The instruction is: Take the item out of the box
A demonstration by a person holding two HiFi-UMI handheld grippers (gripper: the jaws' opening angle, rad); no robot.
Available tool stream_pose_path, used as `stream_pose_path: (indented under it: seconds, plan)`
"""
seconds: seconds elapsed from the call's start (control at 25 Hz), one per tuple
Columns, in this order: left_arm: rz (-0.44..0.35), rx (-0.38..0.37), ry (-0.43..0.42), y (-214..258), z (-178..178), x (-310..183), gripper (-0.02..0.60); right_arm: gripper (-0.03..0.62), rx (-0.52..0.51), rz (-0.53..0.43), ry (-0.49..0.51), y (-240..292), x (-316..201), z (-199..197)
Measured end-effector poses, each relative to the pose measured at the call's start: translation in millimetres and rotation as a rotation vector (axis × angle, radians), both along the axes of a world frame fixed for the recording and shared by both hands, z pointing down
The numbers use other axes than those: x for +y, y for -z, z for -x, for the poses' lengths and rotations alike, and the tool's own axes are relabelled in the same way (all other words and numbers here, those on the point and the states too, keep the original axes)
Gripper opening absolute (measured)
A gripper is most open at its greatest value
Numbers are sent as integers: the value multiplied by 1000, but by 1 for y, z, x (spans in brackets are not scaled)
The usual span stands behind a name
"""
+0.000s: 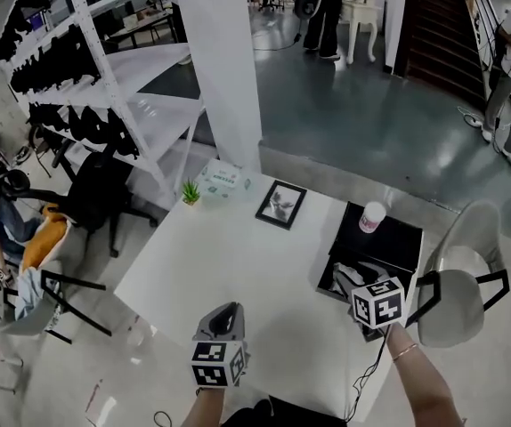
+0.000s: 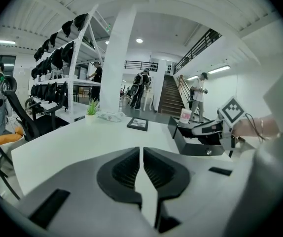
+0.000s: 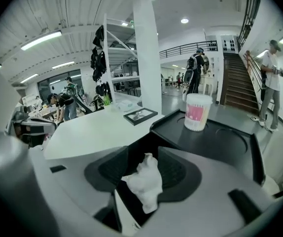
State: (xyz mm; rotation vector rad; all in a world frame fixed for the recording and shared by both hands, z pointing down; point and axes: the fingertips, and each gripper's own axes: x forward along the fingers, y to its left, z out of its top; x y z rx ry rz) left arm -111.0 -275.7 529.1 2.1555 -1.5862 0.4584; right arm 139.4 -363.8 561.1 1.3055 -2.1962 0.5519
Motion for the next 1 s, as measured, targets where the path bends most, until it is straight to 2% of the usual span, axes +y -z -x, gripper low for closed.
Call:
stream_pose_path:
  seconds: [0.56,1.0]
  plan:
    - [43,14,19,-18,5,-8,23,224,176,156,91,-54,-9,-1]
    - [64,21,18,-26,7,-13,23,222,178,243,63,-72,-15,-2]
